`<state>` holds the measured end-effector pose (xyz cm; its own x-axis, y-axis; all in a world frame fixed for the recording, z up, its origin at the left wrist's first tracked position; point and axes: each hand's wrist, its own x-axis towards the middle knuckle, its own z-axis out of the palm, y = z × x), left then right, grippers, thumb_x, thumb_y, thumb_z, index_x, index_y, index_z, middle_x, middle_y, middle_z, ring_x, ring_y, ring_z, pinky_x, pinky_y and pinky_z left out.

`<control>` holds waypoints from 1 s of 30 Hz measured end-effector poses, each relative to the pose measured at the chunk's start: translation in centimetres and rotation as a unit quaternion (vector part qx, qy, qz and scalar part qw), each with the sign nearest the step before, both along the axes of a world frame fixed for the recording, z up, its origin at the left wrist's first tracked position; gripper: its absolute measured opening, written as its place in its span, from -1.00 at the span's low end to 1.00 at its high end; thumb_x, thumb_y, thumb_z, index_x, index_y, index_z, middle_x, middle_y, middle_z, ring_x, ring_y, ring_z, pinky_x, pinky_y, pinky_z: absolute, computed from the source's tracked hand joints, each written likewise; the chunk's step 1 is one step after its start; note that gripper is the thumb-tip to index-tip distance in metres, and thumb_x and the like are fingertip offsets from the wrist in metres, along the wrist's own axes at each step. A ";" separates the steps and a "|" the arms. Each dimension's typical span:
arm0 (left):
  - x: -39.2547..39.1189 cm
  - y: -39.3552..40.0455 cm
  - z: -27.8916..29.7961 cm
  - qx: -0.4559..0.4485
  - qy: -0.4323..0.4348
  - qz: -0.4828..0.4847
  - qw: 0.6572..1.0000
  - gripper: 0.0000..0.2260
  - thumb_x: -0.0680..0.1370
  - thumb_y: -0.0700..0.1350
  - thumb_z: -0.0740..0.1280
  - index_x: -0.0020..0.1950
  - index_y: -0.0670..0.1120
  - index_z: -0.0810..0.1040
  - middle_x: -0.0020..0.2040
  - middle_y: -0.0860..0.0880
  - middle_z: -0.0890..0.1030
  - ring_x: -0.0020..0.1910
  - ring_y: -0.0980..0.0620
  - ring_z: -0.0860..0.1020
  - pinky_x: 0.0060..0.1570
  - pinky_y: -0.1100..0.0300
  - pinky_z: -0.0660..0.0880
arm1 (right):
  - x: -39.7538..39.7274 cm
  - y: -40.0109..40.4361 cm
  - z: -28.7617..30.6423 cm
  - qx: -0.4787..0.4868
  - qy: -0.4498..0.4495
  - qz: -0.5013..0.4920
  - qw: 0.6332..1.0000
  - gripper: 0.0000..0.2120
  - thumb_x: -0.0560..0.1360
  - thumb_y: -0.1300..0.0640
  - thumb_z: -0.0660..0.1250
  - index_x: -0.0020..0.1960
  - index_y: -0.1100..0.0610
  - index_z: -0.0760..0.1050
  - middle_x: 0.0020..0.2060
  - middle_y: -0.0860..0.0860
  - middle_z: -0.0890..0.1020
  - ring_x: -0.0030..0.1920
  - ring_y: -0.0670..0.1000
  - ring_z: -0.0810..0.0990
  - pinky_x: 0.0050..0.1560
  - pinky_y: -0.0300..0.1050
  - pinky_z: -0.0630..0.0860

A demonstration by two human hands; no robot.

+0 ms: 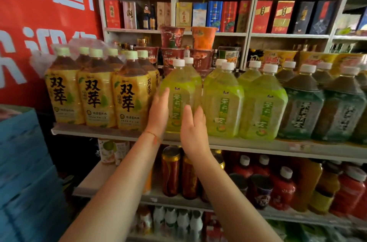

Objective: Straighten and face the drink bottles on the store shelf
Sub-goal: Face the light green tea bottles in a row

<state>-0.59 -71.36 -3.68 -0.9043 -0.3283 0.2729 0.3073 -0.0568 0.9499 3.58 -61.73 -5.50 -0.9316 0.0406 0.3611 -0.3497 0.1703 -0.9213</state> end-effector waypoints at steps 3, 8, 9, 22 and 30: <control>-1.5 -0.9 -0.8 0.065 -0.025 -0.044 0.997 -0.41 0.49 0.40 0.13 0.33 0.10 0.60 0.27 0.05 0.65 0.32 -0.01 0.56 0.43 -0.12 0.37 | -2.0 -0.7 1.2 -0.037 -0.028 -0.015 0.999 -0.43 0.67 -0.19 -0.02 0.59 0.07 0.14 0.53 0.04 0.28 0.54 0.04 0.20 0.52 -0.05 0.08; -2.7 -1.4 -0.5 0.080 -0.051 -0.076 0.993 -0.32 0.33 0.50 0.19 0.29 0.17 0.62 0.28 0.06 0.64 0.35 -0.04 0.53 0.43 -0.16 0.36 | -4.4 -2.3 2.0 -0.105 -0.058 -0.051 0.991 -0.36 0.64 -0.30 -0.05 0.58 0.04 0.21 0.51 0.03 0.35 0.52 0.07 0.27 0.54 0.09 0.18; -2.2 -1.2 0.0 0.076 -0.054 -0.085 0.992 -0.33 0.35 0.50 0.20 0.29 0.16 0.62 0.26 0.05 0.65 0.33 -0.03 0.55 0.43 -0.15 0.37 | -4.6 -2.4 2.1 -0.116 -0.061 -0.055 0.990 -0.36 0.63 -0.31 -0.05 0.57 0.02 0.24 0.49 0.02 0.38 0.50 0.07 0.30 0.53 0.09 0.20; -2.1 -0.1 0.0 0.029 -0.009 -0.017 0.999 -0.72 0.60 0.27 0.16 0.10 0.15 0.53 0.05 0.16 0.60 0.15 0.09 0.55 0.28 0.02 0.45 | -5.1 -1.9 2.9 -0.155 -0.114 -0.034 0.981 -0.48 0.63 -0.28 0.07 0.45 -0.03 0.39 0.25 -0.10 0.49 0.39 -0.02 0.38 0.37 -0.08 0.24; -1.4 0.1 0.6 0.031 -0.002 -0.011 0.999 -0.41 0.49 0.38 0.15 0.39 0.10 0.52 0.33 0.11 0.57 0.30 0.13 0.50 0.41 -0.02 0.39 | -5.8 -2.1 3.3 -0.145 -0.139 -0.054 0.978 -0.36 0.62 -0.35 -0.05 0.46 0.03 0.40 0.39 0.02 0.49 0.45 0.09 0.38 0.47 0.02 0.23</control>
<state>-2.02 -71.27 -3.03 -0.9124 -0.3254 0.2482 0.3009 -0.1225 0.9457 -2.19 -63.83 -2.17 -0.9766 0.2084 0.0527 -0.0730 -0.0908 -0.9932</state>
